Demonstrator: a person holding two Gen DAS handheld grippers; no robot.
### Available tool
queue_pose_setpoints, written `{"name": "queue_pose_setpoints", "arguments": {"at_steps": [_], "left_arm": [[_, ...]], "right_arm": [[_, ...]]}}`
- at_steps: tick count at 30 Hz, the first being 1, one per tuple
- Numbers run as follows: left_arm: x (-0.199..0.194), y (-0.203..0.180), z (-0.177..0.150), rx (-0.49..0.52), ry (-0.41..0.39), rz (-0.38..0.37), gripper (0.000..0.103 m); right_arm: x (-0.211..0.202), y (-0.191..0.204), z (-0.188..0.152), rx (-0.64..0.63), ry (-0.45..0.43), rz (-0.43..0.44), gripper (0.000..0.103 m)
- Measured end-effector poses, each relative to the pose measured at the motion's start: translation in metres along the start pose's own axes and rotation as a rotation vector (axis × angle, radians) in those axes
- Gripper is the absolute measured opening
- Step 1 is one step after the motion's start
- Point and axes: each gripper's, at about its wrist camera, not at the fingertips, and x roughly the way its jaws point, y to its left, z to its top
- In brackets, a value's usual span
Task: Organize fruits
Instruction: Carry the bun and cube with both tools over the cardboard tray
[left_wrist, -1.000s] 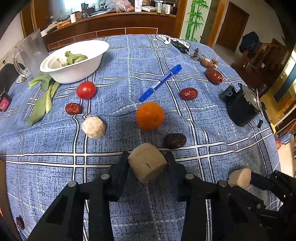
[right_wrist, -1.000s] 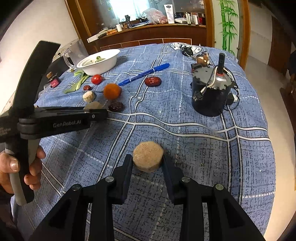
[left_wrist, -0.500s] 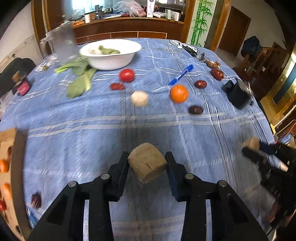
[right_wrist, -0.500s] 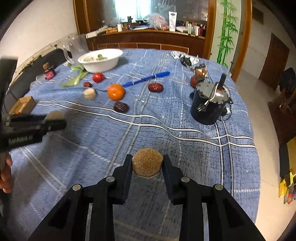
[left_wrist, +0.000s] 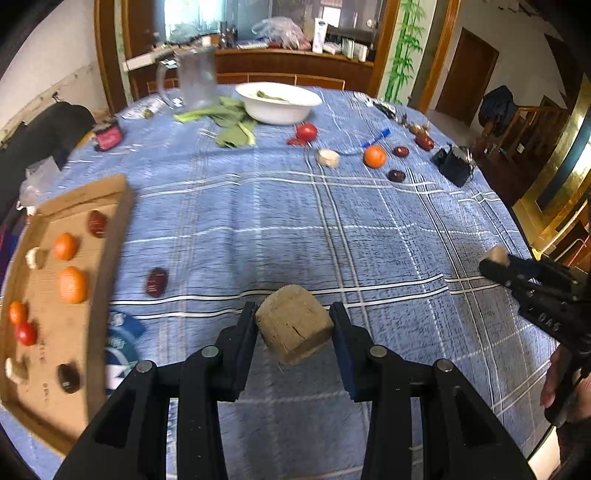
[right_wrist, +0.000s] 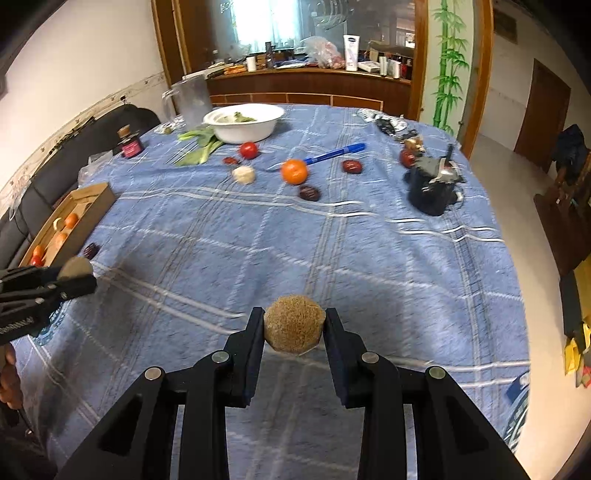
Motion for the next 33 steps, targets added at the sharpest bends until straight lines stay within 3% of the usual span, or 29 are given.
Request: {"name": "queue_pose_setpoints", "arguments": {"at_steps": [19, 33], "left_arm": [[-0.061, 0.099, -0.025, -0.153, -0.097, 0.081, 0.038], [-0.091, 0.185, -0.053, -0.317, -0.122, 0.203, 0.038]], "right_arm": [[0.009, 0.133, 0.024, -0.155, -0.001, 0.104, 0.034], [0.026, 0.229, 0.051, -0.298, -0.010, 0.245, 0.035]]}}
